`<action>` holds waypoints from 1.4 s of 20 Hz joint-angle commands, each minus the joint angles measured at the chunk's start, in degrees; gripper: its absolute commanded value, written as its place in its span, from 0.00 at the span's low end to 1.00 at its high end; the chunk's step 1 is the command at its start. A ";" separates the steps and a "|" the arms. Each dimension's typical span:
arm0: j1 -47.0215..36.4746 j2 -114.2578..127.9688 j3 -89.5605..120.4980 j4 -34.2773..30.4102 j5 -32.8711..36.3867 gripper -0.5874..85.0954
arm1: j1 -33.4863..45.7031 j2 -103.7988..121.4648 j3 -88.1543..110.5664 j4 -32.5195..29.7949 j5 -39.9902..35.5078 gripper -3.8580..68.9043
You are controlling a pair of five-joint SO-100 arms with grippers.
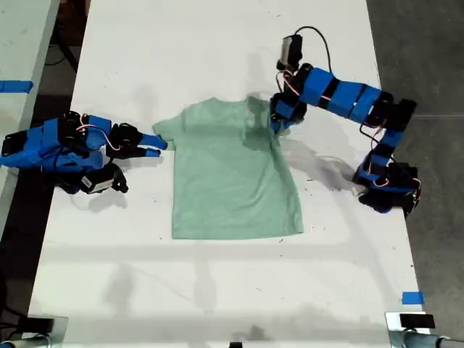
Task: Fold t shirt
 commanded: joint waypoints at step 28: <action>0.88 0.26 0.97 -0.70 0.26 0.12 | -24.08 124.19 96.15 -13.01 20.30 0.43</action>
